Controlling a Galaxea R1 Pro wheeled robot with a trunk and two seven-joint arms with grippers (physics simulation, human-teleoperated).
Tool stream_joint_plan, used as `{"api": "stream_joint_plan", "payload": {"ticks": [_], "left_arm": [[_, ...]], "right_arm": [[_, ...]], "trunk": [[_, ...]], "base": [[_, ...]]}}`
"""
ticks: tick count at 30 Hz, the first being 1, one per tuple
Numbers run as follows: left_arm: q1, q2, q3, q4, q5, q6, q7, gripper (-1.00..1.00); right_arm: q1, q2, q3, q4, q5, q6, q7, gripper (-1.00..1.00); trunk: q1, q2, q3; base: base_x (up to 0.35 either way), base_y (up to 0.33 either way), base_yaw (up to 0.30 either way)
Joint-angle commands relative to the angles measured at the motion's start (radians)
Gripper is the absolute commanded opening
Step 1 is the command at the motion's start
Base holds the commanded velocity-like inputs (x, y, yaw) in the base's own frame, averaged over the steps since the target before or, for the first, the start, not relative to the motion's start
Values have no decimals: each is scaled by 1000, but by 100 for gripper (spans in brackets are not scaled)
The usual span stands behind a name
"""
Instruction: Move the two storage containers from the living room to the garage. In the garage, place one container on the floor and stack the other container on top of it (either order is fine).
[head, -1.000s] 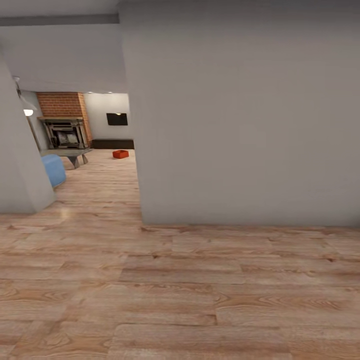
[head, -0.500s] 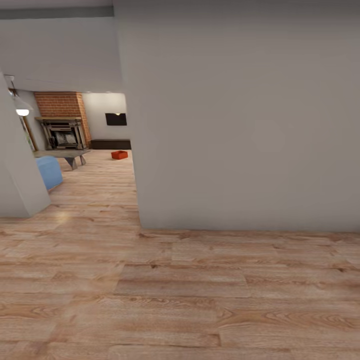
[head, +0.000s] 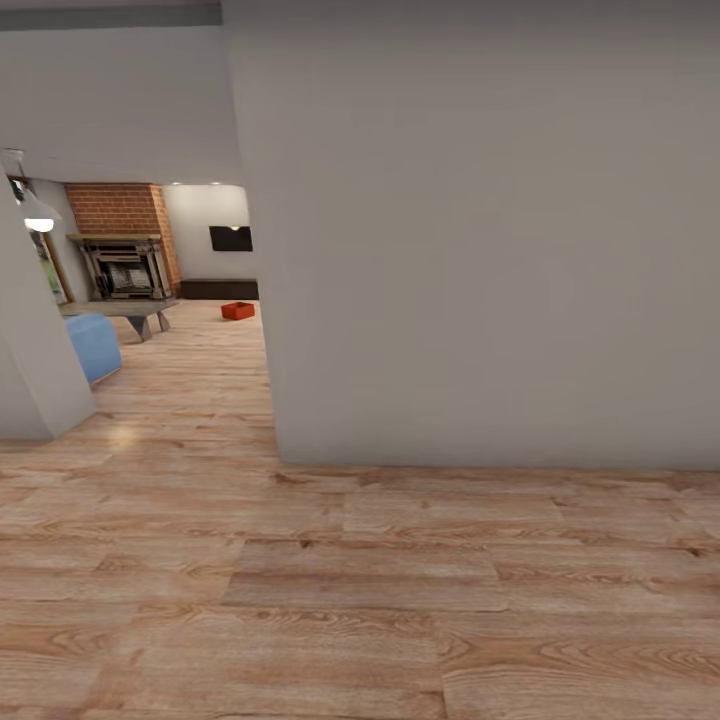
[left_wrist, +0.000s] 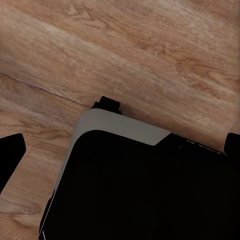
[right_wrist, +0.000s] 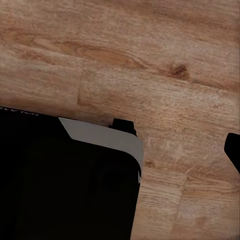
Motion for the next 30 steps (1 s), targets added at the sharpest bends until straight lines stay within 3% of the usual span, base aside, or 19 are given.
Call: {"api": "stream_joint_plan", "payload": {"ticks": [1,13,30], "left_arm": [[-1,0,-2,0,5,-3,3,100],[-1,-1,-1,1,6,-3,3,100],[-1,-1,-1,1,5,-3,3,100]], "right_arm": [[-1,1,8,3,-10,-6,-2,100],[-1,7,6,3,-16,6,11,100],[-1,6,6,3,-14,11,-2,100]], "trunk": [[0,-1,-1],[0,-1,-1],[0,-1,-1]], "base": [[9,0,0],[1,0,20],[0,0,258]]}}
